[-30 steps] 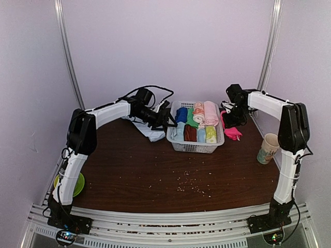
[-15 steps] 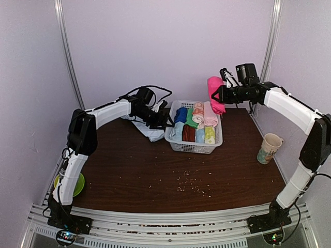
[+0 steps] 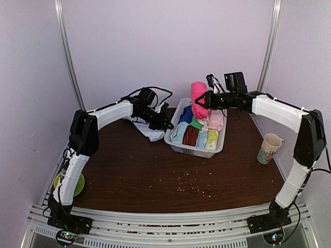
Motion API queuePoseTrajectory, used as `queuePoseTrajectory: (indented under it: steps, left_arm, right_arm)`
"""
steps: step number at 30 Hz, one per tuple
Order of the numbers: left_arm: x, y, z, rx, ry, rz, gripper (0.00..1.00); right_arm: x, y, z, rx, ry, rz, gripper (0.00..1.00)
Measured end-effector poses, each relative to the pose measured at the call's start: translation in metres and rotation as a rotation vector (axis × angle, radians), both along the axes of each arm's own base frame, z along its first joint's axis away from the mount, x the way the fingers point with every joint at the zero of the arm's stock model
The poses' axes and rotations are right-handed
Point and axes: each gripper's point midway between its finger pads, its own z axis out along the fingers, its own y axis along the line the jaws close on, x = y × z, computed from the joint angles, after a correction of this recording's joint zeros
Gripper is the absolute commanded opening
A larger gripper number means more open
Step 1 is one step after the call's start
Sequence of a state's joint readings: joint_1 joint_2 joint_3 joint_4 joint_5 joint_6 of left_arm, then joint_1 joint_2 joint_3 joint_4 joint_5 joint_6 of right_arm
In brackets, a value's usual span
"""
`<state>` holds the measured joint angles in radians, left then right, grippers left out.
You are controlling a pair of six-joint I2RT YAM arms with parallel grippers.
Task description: Roll the towels
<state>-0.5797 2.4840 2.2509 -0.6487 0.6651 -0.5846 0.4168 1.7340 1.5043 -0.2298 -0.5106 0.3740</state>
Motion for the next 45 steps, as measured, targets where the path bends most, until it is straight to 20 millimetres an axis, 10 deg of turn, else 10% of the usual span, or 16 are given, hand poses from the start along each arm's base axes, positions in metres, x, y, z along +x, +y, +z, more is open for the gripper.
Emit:
queuePoseTrajectory:
  steps: [16, 28, 38, 45]
  left_arm:
    - [-0.072, 0.01, -0.007, -0.058, 0.117, -0.078, 0.02]
    - [-0.102, 0.007, -0.024, -0.033, 0.159, -0.081, 0.48]
    - [-0.093, 0.031, 0.022, -0.066, 0.012, -0.119, 0.71]
    - [-0.074, 0.071, 0.054, -0.076, -0.116, -0.098, 0.75]
  right_arm:
    - [0.027, 0.025, 0.017, 0.355, 0.081, -0.018, 0.0]
    - [0.055, 0.033, -0.054, 0.604, 0.282, -0.141, 0.0]
    - [0.058, 0.061, -0.032, 0.735, 0.269, -0.108, 0.0]
    - [0.048, 0.067, -0.06, 0.734, 0.327, -0.134, 0.0]
